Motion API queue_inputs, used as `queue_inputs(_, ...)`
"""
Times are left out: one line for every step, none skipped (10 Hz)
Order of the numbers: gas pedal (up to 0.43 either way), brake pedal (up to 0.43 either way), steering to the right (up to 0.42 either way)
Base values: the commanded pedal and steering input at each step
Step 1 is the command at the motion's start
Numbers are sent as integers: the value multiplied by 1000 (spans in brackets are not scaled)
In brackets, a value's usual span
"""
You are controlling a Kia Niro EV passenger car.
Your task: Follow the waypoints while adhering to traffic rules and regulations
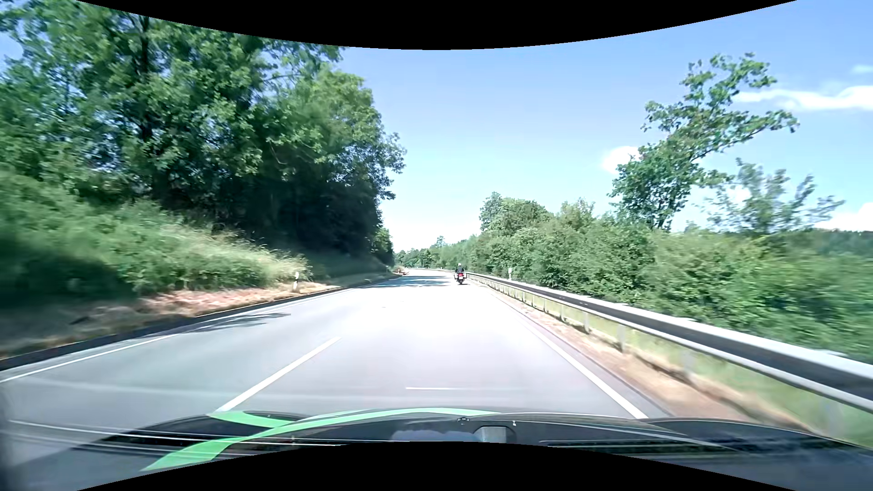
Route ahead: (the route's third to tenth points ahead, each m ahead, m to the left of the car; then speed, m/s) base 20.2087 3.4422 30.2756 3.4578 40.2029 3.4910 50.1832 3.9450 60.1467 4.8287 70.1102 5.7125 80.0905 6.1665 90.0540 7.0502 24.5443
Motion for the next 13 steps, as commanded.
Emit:
queue_inputs(138, 0, -7)
queue_inputs(138, 0, -8)
queue_inputs(138, 0, -8)
queue_inputs(138, 0, -8)
queue_inputs(138, 0, -8)
queue_inputs(138, 0, -8)
queue_inputs(138, 0, -8)
queue_inputs(130, 0, -8)
queue_inputs(130, 0, -8)
queue_inputs(138, 0, -8)
queue_inputs(150, 0, -8)
queue_inputs(169, 0, -8)
queue_inputs(169, 0, -8)
